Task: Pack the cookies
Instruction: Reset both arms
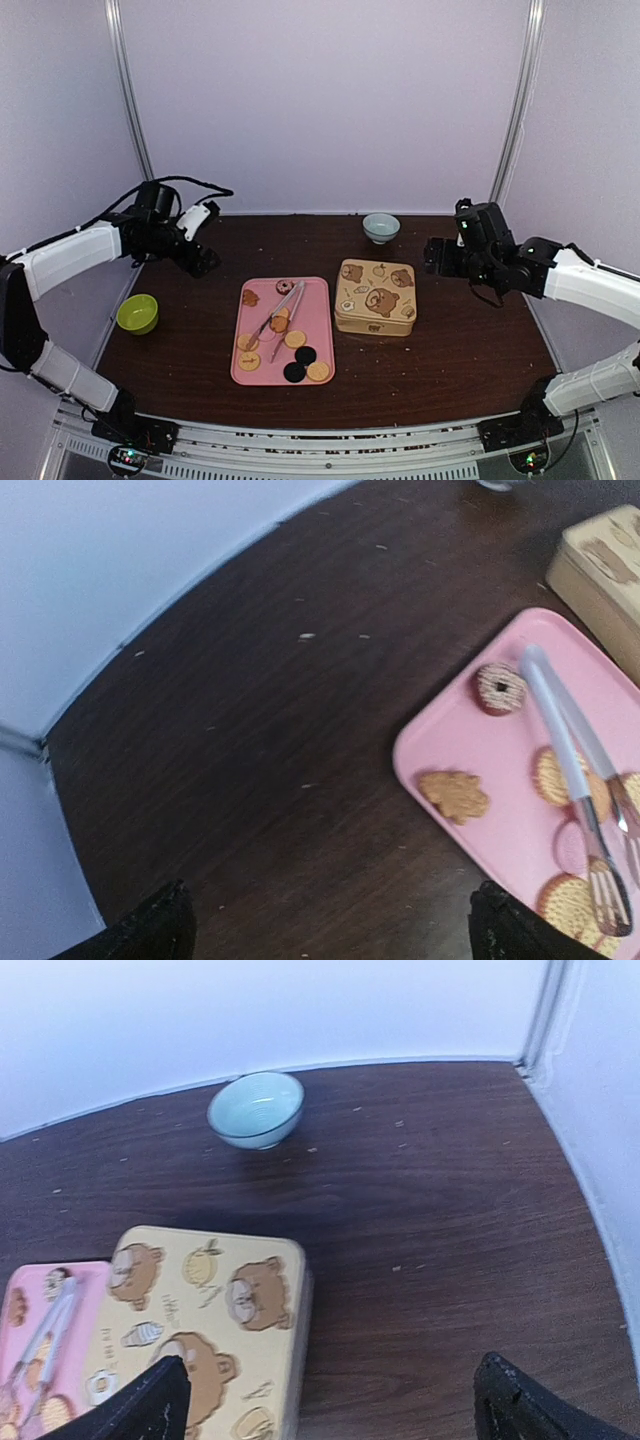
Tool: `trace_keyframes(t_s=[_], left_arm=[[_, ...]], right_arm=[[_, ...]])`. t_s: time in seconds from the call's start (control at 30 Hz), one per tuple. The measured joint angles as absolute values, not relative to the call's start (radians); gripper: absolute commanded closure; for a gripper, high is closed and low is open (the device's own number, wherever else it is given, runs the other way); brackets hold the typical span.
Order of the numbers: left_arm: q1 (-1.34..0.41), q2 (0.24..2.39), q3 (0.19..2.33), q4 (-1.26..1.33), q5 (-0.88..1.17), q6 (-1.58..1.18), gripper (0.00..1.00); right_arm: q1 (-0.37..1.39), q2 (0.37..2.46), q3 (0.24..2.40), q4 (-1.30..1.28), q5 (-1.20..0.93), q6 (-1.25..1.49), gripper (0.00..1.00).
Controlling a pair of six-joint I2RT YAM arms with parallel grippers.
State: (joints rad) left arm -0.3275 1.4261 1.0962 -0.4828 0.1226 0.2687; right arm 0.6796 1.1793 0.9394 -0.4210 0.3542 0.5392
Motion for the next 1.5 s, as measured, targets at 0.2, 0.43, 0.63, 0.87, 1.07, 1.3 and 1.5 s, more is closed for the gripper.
trace_keyframes(t_s=[0.2, 0.43, 0.63, 0.87, 1.07, 1.3, 1.5], left_arm=[[-0.043, 1.324, 0.86, -0.205, 0.141, 0.185, 0.02], [0.07, 1.315, 0.609, 0.131, 0.144, 0.093, 0.02], [0.079, 1.263, 0.37, 0.485, 0.109, 0.035, 0.02], [0.089, 1.272, 0.36, 0.685, 0.066, 0.035, 0.02], [0.091, 1.295, 0.369, 0.721, 0.069, 0.036, 0.02], [0.091, 1.421, 0.307, 0.926, 0.075, 0.033, 0.02], [0.09, 1.421, 0.308, 0.95, 0.064, 0.031, 0.02]], right_arm=[[0.653, 1.1, 0.709, -0.24, 0.675, 0.368, 0.0], [0.558, 1.071, 0.491, -0.023, 0.88, 0.214, 0.0], [0.453, 0.991, 0.361, 0.226, 0.904, 0.148, 0.0], [0.336, 0.988, 0.154, 0.604, 0.815, 0.058, 0.0], [0.209, 1.068, 0.153, 0.814, 0.641, 0.051, 0.0], [0.138, 1.232, 0.188, 0.974, 0.462, 0.055, 0.0], [0.131, 1.362, 0.199, 1.073, 0.38, 0.046, 0.0]])
